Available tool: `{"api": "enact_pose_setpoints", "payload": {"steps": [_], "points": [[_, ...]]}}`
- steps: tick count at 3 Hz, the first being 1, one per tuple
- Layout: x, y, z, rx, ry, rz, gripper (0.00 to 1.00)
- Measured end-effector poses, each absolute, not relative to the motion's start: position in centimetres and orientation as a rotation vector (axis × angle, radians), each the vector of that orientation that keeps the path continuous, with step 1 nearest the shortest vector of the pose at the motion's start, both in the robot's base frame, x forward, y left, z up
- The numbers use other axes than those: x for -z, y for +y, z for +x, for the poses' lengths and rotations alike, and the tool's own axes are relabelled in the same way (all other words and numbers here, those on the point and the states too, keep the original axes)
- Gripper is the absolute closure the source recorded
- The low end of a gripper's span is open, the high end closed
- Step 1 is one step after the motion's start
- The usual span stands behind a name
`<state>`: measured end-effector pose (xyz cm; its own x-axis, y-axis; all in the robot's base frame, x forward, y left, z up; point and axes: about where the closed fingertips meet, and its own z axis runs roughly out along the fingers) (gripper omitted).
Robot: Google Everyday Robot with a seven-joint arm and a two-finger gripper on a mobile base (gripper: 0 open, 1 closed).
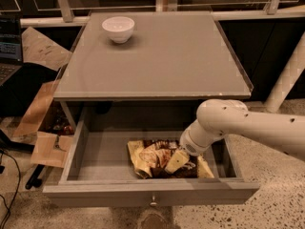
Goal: Pick brown chip bag from top drawer and place on counter
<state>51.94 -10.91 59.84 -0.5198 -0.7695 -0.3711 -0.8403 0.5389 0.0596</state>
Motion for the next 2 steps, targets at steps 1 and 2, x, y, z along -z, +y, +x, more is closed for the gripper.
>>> {"api": "enact_pose_setpoints", "payload": {"steps": [1,2], "points": [[-59.84,-10.91,51.94,-0.334,2.479,-1.337,0.66],[-59.89,-10.91,51.94,-0.334,2.479,-1.337,0.89]]}}
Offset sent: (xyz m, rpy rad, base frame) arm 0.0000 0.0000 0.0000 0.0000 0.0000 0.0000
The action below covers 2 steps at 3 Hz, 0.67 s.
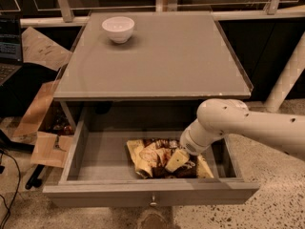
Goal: Pick brown chip bag from top drawer and place on counter
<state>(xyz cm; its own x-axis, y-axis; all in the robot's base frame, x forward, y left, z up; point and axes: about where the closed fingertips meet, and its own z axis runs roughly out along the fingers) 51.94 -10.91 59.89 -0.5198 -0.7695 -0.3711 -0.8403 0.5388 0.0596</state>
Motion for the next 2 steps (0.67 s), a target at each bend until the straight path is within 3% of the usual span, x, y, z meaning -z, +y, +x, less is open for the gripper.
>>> {"api": "enact_pose_setpoints", "payload": {"steps": [1,2], "points": [[-60.3,-10.9,51.9,-0.334,2.479,-1.337,1.00],[-63.2,-10.9,50.8,-0.369,2.425,-1.332,1.00]]}}
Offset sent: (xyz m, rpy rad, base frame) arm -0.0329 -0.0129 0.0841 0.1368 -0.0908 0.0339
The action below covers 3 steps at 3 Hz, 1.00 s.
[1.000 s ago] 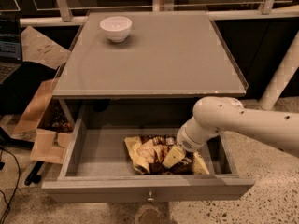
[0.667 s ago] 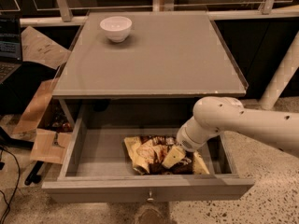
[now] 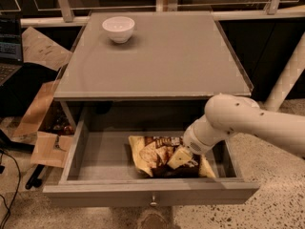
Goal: Pick brown chip bag from top drawer and place on counter
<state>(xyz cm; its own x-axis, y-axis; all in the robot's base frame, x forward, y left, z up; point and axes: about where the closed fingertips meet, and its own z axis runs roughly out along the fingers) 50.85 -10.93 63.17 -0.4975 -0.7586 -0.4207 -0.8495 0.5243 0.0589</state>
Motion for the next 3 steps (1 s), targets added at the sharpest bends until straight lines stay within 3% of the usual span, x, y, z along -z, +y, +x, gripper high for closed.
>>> {"api": "enact_pose_setpoints", "payload": {"steps": [3], "points": [[-77.1,-12.8,47.2,-0.433,2.216,-1.285,1.00]]}}
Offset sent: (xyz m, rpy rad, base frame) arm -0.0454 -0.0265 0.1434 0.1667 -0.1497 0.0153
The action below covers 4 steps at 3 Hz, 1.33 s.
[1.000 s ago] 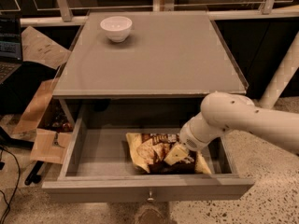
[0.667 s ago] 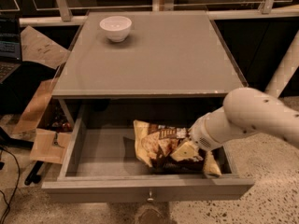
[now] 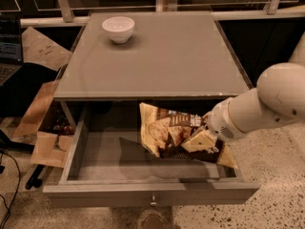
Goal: Pick brown chip bag from top drawer and place on counter
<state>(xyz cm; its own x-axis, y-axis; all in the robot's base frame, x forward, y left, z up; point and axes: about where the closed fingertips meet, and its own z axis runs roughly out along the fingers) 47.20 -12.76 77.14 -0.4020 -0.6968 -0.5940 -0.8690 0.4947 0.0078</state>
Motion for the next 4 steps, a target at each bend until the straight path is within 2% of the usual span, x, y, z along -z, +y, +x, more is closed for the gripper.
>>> {"api": "enact_pose_setpoints", "payload": {"steps": [4], "points": [[-92.3,-12.7,46.9,-0.343,2.033,-1.370,1.00]]}}
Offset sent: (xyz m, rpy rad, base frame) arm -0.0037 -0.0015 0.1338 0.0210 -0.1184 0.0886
